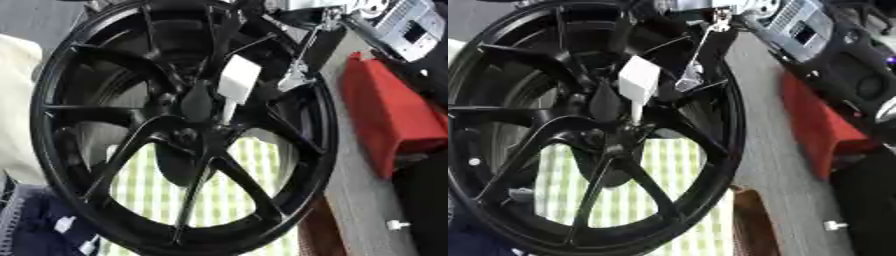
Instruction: Pull the pin out of the wheel hub.
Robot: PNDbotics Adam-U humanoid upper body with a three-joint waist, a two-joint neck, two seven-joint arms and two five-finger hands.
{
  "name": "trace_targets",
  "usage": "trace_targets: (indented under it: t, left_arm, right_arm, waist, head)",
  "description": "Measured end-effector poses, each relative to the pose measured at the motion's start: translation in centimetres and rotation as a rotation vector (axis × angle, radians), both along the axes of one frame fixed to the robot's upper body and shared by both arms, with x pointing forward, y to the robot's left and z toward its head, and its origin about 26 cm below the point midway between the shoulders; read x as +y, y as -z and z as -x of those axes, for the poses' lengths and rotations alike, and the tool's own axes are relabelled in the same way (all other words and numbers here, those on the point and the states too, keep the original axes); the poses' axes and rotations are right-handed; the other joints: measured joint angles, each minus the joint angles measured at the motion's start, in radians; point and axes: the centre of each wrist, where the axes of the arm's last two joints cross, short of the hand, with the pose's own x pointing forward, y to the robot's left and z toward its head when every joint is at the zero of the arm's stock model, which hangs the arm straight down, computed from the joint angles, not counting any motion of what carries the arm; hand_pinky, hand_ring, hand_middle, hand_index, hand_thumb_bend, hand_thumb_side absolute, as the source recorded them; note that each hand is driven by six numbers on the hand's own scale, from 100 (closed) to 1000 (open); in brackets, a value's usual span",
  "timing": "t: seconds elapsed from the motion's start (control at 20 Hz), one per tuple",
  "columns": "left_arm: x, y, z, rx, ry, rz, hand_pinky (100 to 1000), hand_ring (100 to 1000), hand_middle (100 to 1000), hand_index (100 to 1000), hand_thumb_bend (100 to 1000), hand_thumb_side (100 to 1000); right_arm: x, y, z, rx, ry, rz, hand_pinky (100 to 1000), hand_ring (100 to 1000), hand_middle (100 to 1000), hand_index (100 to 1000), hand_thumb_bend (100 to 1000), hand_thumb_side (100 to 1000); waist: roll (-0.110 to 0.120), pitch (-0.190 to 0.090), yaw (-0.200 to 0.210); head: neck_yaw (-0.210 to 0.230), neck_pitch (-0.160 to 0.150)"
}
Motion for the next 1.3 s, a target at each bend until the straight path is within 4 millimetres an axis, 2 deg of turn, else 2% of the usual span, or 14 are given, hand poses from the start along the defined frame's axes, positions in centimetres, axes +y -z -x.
trace_targets:
  t: [0.8,1.3]
  left_arm:
    - [-0.6,-0.2,-0.3,-0.009,0.013,0.008,708,613,538,757,357,708]
    - [-0.6,-0.5,-0.3,-0.017,0.015,0.008,708,613,537,757,358,708]
  right_arm:
    - [-0.9,1.0,-0.5,0.017,0.054,0.034,785,799,680,801,468,100]
    - [-1.4,1.5,-0.9,0.03,0.078,0.045,783,791,643,768,443,100]
  waist:
    - [-0.006,0.011,0.02]
    - [-0.011,0.011,0.027]
  head:
    - [-0.015,-0.002]
    - [-0.02,0.006]
